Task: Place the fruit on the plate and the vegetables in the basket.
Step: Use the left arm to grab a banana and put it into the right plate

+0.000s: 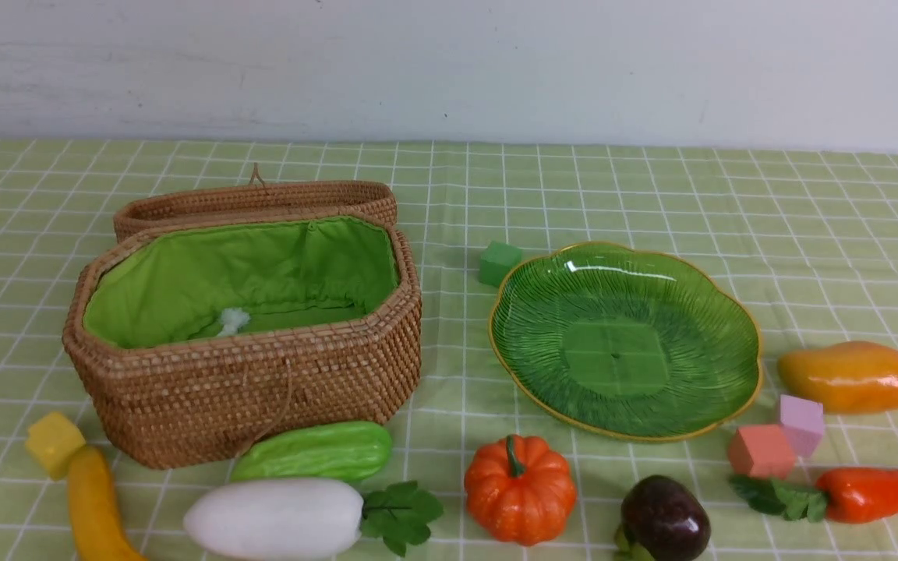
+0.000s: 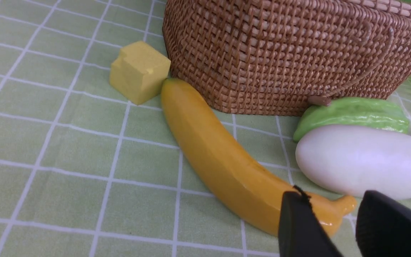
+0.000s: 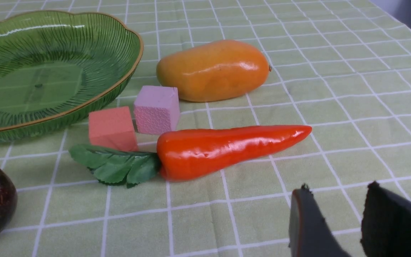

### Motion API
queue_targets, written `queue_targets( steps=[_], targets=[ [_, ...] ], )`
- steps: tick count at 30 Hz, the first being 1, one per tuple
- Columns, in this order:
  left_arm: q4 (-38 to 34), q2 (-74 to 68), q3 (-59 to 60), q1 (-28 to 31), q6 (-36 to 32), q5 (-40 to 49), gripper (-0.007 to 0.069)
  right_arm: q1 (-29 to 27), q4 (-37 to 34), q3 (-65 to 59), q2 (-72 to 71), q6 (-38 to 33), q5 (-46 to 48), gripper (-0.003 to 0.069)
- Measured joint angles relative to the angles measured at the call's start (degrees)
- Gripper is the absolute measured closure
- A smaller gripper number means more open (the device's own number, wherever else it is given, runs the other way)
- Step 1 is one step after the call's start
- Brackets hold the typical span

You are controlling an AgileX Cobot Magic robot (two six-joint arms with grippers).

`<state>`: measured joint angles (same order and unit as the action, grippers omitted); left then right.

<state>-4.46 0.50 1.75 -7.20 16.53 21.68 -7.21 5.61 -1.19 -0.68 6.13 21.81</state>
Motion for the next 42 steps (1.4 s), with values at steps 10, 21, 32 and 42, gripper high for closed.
queue_targets(
  steps=[10,21,32,42],
  targets=[
    [-2.8,0.0,0.0,0.0,0.0,-8.9,0.0386,0.0,0.0,0.0,0.0,0.0,0.0,0.0417],
    [-10.2,0.0,0.0,0.0,0.2,-24.3,0.0386,0.0,0.0,0.0,0.0,0.0,0.0,0.0417],
    [-14.6,0.0,-1.1,0.0,15.6,-63.3,0.0386,0.0,0.0,0.0,0.0,0.0,0.0,0.0417],
    [-12.6,-14.5,-37.7,0.0,9.3,-29.9,0.0386,0.0,0.0,0.0,0.0,0.0,0.0,0.0417]
  ],
)
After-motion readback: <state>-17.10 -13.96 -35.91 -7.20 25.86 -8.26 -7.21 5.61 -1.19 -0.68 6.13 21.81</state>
